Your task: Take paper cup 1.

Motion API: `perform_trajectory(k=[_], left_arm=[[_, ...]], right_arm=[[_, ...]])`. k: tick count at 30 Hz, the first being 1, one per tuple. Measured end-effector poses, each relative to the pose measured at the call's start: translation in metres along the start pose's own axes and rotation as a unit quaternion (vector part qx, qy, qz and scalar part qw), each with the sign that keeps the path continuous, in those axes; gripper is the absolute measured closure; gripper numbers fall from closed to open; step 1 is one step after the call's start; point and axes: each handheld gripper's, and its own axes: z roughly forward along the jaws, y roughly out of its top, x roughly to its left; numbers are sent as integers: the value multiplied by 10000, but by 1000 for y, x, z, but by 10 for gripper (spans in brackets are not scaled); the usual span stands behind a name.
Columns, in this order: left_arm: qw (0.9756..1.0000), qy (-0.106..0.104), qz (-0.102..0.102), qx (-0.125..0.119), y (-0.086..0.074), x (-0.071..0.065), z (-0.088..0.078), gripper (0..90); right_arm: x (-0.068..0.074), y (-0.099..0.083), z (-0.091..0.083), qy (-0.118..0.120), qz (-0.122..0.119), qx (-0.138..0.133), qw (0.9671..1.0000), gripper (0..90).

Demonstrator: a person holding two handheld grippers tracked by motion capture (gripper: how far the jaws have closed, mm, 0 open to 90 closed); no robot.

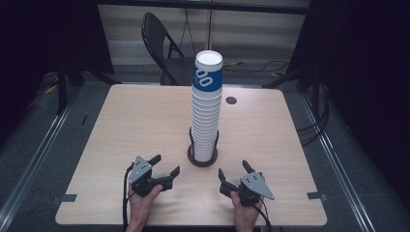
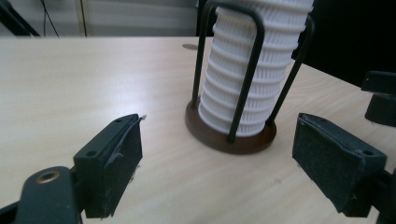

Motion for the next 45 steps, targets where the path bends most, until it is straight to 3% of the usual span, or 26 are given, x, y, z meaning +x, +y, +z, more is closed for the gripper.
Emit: perform_trajectory(k=[4, 7, 10, 19, 25, 29, 30, 45], left_arm=[[9998, -84, 156, -110, 18, -8, -4, 158], [9997, -204, 49, -137, 23, -8, -8, 158], [9997, -214, 48, -112, 28, -9, -11, 161], [9978, -514, 126, -390, 45, -7, -17, 167], [9969, -610, 354, -362, 62, -11, -15, 168], [9965, -659, 379, -353, 67, -13, -14, 157], [9958, -760, 372, -349, 70, -13, -14, 157], [9943, -890, 443, -393, 87, -13, -13, 178]], right_arm=[[0, 0, 0, 74, 2, 28, 10000, 131], [-1, 0, 0, 103, 15, 28, 9999, 131], [0, 0, 0, 111, 20, 21, 9999, 133], [0, 0, 0, 160, -12, 50, 9999, 136], [-1, 0, 0, 172, 10, 28, 9998, 138], [-1, 0, -1, 180, 20, 13, 9998, 138], [-1, 0, -1, 184, 21, 13, 9998, 138], [-2, 0, -1, 193, 43, -12, 9998, 141]])
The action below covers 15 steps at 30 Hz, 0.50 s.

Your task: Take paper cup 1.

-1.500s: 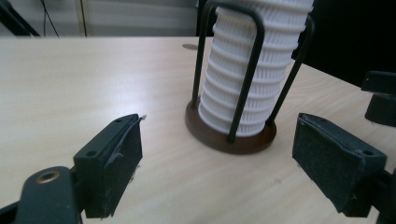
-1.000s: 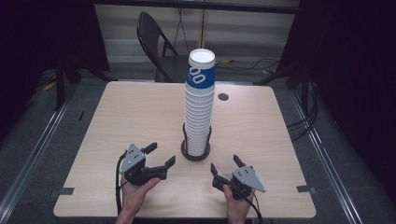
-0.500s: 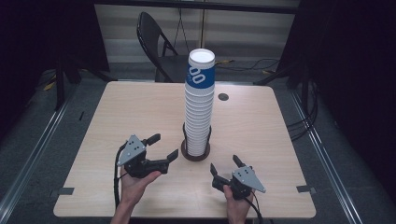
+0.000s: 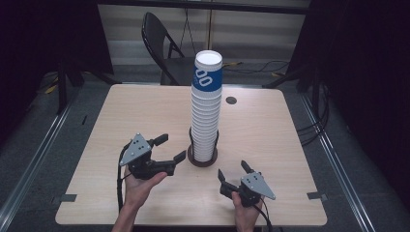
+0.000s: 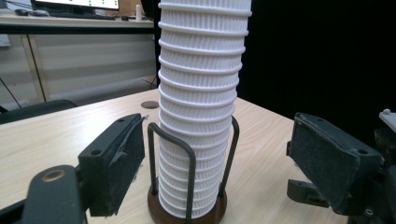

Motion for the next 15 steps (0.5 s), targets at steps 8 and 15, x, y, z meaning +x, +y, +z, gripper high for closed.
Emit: perform_trajectory(k=[8, 15], left_arm=[[9998, -76, 195, -74, 26, 4, 5, 178], [9993, -226, 276, -52, 40, 2, 11, 178]], right_arm=[[0, 0, 0, -9, 0, 1, 10000, 143], [0, 0, 0, -1, 8, -17, 10000, 143]])
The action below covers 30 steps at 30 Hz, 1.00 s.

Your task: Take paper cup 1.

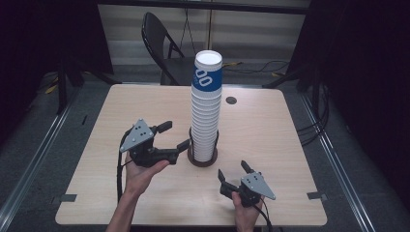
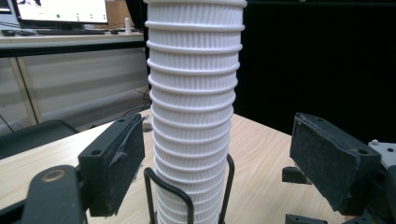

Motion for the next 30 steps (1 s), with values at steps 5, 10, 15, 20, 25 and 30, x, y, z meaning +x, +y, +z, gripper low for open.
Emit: perform_trajectory(k=[5, 10, 15, 20, 25, 30], left_arm=[[9999, -75, 104, 11, 11, -1, 4, 197], [9997, -166, 147, -36, 23, 0, 7, 196], [9997, -222, 28, -40, 36, 6, 11, 217], [9997, -216, 85, -31, 44, 9, 13, 197], [9995, -285, 155, -32, 57, 10, 16, 189], [9992, -321, 236, -76, 69, 10, 18, 175]], right_arm=[[0, 0, 0, 7, 14, -5, 10000, 143], [0, 0, 0, 9, 9, 2, 10000, 142], [0, 0, 0, 14, 24, -4, 10000, 143], [0, 0, 0, 17, 25, -4, 10000, 143], [0, 0, 0, 19, 14, 8, 10000, 143], [0, 0, 0, 18, 39, 8, 10000, 144]])
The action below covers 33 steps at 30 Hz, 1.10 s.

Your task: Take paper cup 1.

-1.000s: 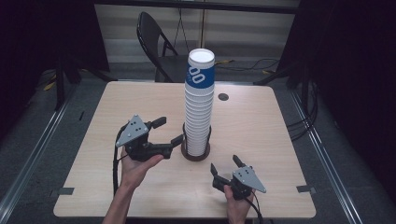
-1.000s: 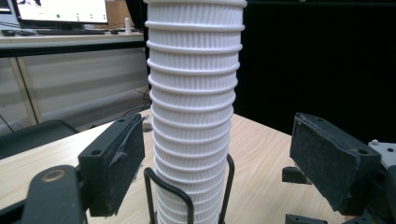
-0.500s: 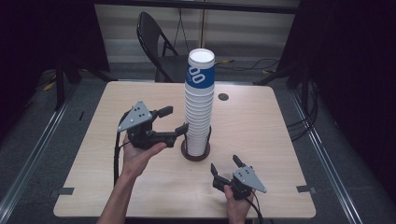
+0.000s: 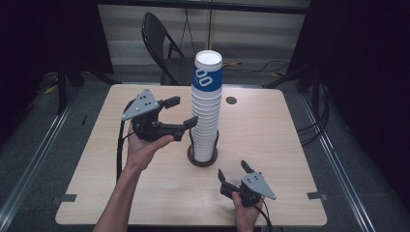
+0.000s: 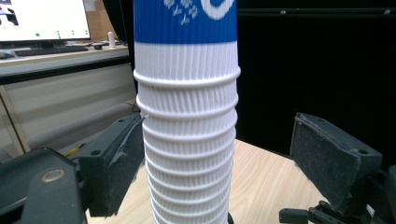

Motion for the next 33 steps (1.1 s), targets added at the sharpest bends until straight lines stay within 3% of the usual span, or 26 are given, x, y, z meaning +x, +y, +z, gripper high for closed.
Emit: perform_trajectory(k=[11, 12, 17, 20, 26, 28, 33], left_arm=[[10000, -62, -1, -60, 22, 4, 7, 157], [9999, -26, 100, -30, 26, 3, 9, 158], [9998, 11, 161, -90, 38, 5, 13, 158], [9997, 92, 205, -61, 41, 6, 17, 157], [9999, 24, 98, -79, 47, 10, 24, 157], [9998, 65, 203, -45, 49, 8, 29, 158], [9998, 67, 174, -25, 52, 13, 34, 157]], right_arm=[[0, 0, 0, 1, -9, -9, 10000, 142], [0, 0, 0, 3, -5, -7, 10000, 142], [0, 0, 0, 3, -6, -3, 10000, 140], [0, 0, 0, 7, -8, -10, 10000, 140], [0, 0, 0, 8, -13, -4, 10000, 140], [0, 0, 0, 18, -3, -5, 10000, 140], [0, 0, -1, 7, 0, -30, 10000, 142]])
